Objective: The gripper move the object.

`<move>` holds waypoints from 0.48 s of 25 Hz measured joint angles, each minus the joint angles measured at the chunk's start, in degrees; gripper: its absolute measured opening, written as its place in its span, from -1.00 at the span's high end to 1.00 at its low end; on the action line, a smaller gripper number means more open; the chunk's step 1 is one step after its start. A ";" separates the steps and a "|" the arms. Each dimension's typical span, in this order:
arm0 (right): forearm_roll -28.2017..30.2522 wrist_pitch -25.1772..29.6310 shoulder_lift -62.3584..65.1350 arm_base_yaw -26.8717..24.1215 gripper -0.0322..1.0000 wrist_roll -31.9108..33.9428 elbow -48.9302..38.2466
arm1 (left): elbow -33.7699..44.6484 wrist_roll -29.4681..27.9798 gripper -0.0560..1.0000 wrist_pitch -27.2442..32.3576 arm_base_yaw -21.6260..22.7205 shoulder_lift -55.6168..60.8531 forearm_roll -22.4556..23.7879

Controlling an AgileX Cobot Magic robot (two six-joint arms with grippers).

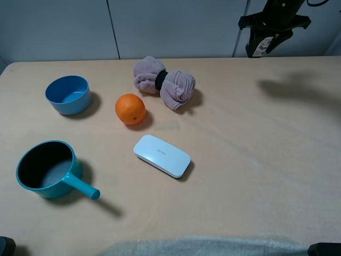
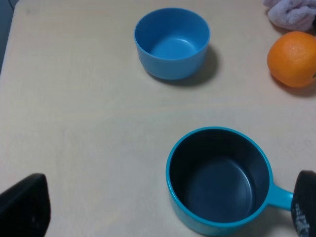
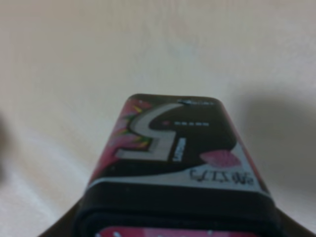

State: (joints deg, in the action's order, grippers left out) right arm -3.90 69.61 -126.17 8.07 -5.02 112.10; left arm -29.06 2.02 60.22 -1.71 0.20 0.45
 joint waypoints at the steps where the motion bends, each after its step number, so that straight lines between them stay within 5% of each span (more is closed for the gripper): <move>1: 0.00 0.04 0.65 0.00 0.23 0.00 0.00 | 0.00 0.00 -0.99 0.00 0.00 0.00 0.00; 12: 1.42 0.32 4.61 5.89 0.23 0.02 0.00 | 0.00 0.00 -0.99 0.00 0.00 0.00 0.00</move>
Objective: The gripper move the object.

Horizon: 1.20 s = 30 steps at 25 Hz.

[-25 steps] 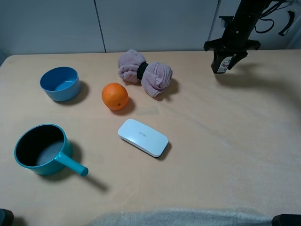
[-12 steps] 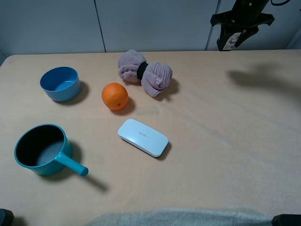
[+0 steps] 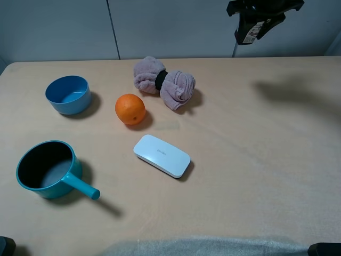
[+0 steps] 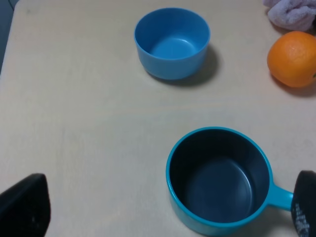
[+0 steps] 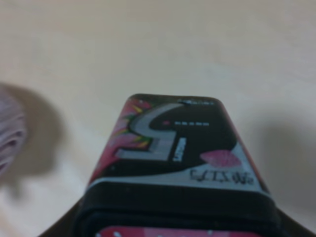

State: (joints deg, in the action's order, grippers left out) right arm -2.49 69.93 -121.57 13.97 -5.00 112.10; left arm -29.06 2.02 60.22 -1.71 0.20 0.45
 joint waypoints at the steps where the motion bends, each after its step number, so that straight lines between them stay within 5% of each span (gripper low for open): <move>1: 0.21 0.00 0.17 0.99 0.23 0.00 0.00 | 0.00 0.00 -0.99 0.00 0.00 0.00 0.00; 30: 4.48 0.17 0.52 23.01 0.23 0.88 0.00 | 0.00 0.00 -0.99 0.00 0.00 0.00 0.00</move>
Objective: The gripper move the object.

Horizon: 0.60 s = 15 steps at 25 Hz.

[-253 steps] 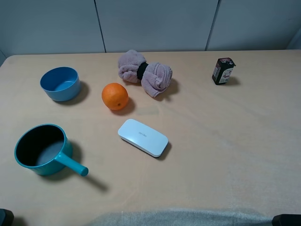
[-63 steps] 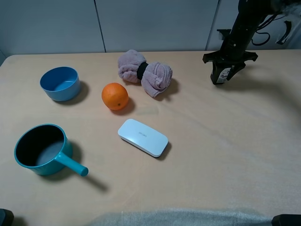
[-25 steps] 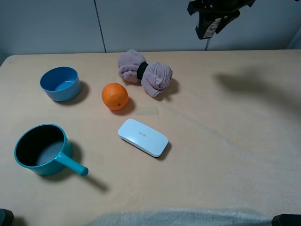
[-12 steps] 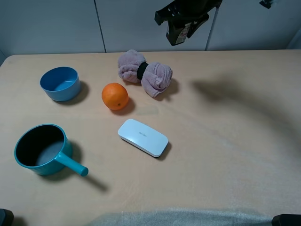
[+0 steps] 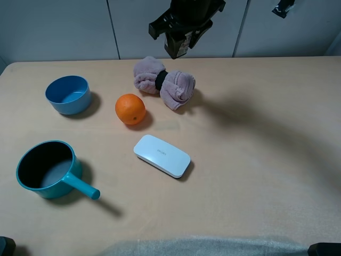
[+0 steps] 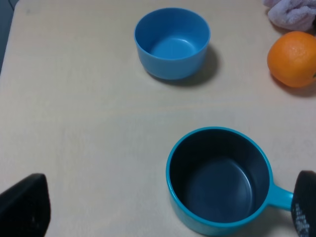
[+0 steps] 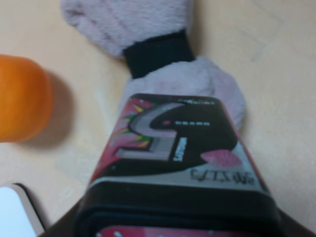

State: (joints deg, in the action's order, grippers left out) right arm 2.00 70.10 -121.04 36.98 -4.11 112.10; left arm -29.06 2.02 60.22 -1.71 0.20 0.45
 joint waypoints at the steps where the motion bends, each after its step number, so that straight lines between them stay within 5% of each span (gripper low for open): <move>1: 0.28 0.00 0.00 0.65 0.23 0.00 0.00 | 0.00 0.00 -0.99 0.00 0.00 0.00 0.00; 15: 2.91 0.01 0.11 5.77 0.23 1.39 -4.24 | 0.00 0.00 -0.99 0.00 0.00 0.00 0.00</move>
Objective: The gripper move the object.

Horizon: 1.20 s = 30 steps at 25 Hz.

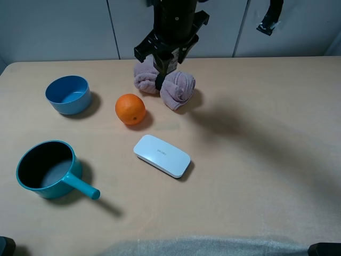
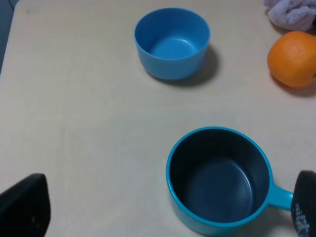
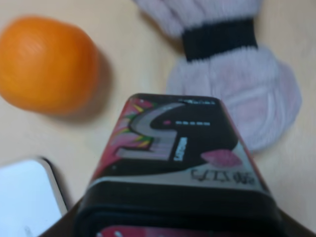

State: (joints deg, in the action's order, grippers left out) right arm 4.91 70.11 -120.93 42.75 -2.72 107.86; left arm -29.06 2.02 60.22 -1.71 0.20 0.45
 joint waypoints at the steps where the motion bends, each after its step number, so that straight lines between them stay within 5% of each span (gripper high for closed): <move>1: 0.06 0.14 0.00 0.00 0.23 0.18 -0.75 | 0.00 0.00 -0.99 0.00 0.00 0.00 0.00; 30: -1.33 0.25 -1.78 1.80 0.23 1.93 -6.53 | 0.00 0.00 -0.99 0.00 0.00 0.00 0.00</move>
State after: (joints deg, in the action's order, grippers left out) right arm 3.58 70.36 -122.72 44.55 -0.79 101.32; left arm -29.06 2.02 60.22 -1.71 0.20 0.45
